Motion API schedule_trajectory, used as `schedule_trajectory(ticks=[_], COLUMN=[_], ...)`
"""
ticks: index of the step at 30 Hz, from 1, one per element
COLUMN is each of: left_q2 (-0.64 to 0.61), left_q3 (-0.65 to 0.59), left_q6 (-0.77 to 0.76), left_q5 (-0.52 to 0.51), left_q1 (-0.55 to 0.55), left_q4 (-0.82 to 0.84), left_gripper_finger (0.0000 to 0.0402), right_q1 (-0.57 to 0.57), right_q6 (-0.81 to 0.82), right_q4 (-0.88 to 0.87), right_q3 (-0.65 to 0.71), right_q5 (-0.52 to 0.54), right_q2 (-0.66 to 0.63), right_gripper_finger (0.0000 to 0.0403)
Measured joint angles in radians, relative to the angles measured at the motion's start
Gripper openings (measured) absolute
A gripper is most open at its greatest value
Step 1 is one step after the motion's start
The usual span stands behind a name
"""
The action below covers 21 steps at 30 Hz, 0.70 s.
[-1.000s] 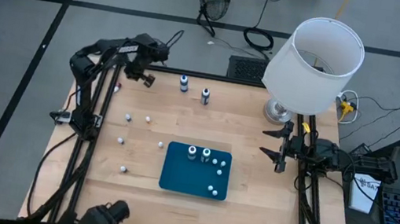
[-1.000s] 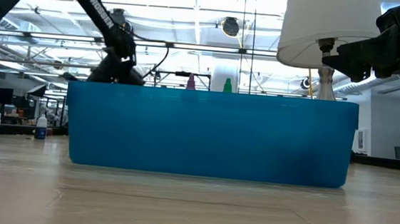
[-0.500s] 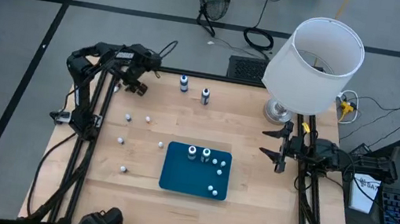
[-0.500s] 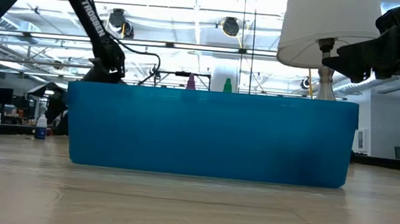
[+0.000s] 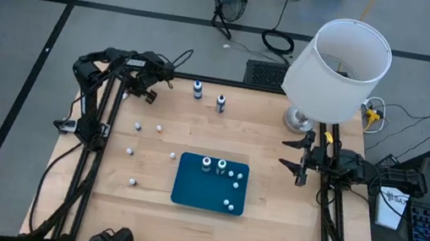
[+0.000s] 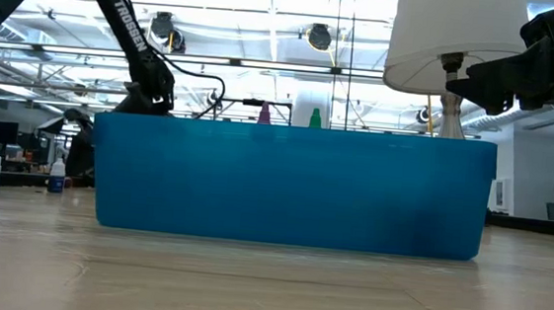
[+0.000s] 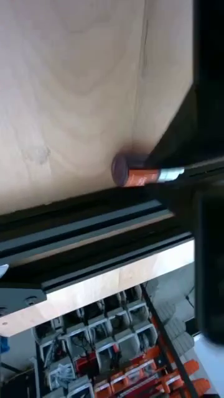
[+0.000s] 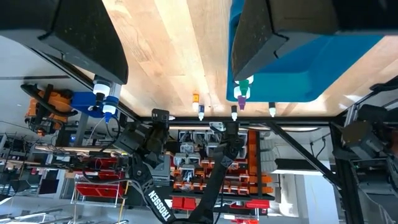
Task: Pick & Place food coloring
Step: Put the small red food coloring bottle into the blue bin
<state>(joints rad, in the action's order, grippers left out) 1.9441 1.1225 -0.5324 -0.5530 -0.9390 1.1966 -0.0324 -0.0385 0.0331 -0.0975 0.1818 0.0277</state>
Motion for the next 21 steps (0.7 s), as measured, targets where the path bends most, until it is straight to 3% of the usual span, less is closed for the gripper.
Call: schedule_trajectory(ticks=[8, 12, 17, 21], left_q2=[0.049, 0.122, 0.186, 0.199], left_q3=[0.008, 0.075, 0.157, 0.202], left_q6=[-0.024, -0.144, -0.160, -0.059], left_q5=[-0.048, -0.098, -0.023, 0.129], left_q1=[0.001, -0.004, -0.034, -0.063], left_q4=[0.054, 0.225, 0.328, 0.266], left_gripper_finger=[0.0003, 0.0002, 0.0002, 0.0001], right_q1=[0.000, 0.000, 0.000, 0.000], right_q6=[0.000, 0.000, 0.000, 0.000], right_q4=[0.000, 0.000, 0.000, 0.000], right_q3=[0.000, 0.000, 0.000, 0.000], right_q5=[0.000, 0.000, 0.000, 0.000], right_q2=[0.000, 0.000, 0.000, 0.000], right_gripper_finger=[0.0274, 0.0271, 0.0271, 0.0274])
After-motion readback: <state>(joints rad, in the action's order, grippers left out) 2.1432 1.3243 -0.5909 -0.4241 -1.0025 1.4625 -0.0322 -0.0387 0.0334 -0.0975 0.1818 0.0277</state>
